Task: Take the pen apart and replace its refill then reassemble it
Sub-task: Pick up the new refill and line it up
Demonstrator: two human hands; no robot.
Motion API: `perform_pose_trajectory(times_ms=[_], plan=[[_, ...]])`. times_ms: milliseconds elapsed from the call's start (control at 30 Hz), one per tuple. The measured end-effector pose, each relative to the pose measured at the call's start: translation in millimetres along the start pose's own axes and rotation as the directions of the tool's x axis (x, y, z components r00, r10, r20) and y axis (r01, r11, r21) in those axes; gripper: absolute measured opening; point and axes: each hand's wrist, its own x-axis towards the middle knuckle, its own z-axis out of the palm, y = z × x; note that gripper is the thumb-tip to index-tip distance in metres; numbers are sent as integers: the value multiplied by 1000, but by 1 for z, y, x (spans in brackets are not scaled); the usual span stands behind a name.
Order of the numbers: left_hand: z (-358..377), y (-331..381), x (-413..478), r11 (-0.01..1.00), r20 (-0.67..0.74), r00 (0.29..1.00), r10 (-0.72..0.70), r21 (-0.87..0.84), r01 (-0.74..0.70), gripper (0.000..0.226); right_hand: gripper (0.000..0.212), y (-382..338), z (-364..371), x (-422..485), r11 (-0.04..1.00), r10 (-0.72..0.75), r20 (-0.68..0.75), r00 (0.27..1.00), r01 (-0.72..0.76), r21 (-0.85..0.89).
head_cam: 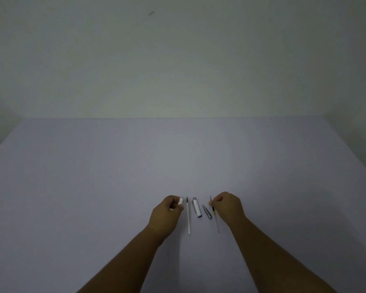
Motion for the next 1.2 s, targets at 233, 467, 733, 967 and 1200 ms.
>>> perform_pose_trajectory(times_ms=[233, 467, 733, 967, 1200], plan=[[-3, 1, 0, 1000, -1, 1000, -21, 22, 21, 22, 41, -1, 3, -1, 1000, 8, -19, 1000, -8, -7], [-20, -2, 2, 1000, -46, 999, -15, 18, 16, 17, 24, -48, 19, -23, 979, -134, 22, 991, 136, -150], [-28, -7, -1, 1000, -68, 998, -13, 20, 15, 14, 36, -63, 55, -42, 791, -84, 197, 977, 186, -583], [-33, -11, -6, 998, -64, 998, -28, 63, 32, 22, 30, -68, 55, -52, 964, -54, 48, 997, 64, -259], [-32, -3, -9, 997, -23, 999, 25, 80, -23, 5, 17, -77, 22, -46, 904, -33, -141, 989, 90, 419]])
